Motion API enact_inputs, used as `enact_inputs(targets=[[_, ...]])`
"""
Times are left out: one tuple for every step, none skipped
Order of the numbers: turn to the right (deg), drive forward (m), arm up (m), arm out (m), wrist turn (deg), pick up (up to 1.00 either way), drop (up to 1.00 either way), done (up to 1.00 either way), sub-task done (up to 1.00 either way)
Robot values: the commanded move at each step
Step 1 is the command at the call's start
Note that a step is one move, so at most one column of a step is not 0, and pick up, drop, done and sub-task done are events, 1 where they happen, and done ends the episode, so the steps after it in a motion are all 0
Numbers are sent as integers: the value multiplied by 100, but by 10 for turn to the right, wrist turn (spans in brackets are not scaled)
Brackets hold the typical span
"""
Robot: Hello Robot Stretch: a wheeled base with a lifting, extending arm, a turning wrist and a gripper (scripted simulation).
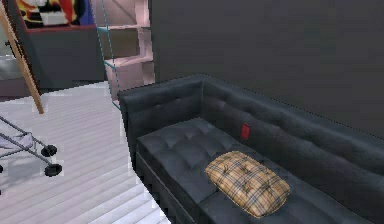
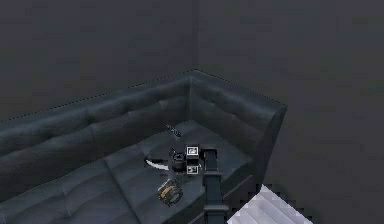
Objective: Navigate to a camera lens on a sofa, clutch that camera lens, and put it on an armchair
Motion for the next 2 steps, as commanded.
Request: enact_inputs(targets=[[0,0,-30,0,0,0,0,0,0],[0,0,0,0,0,100,0,0,0]])
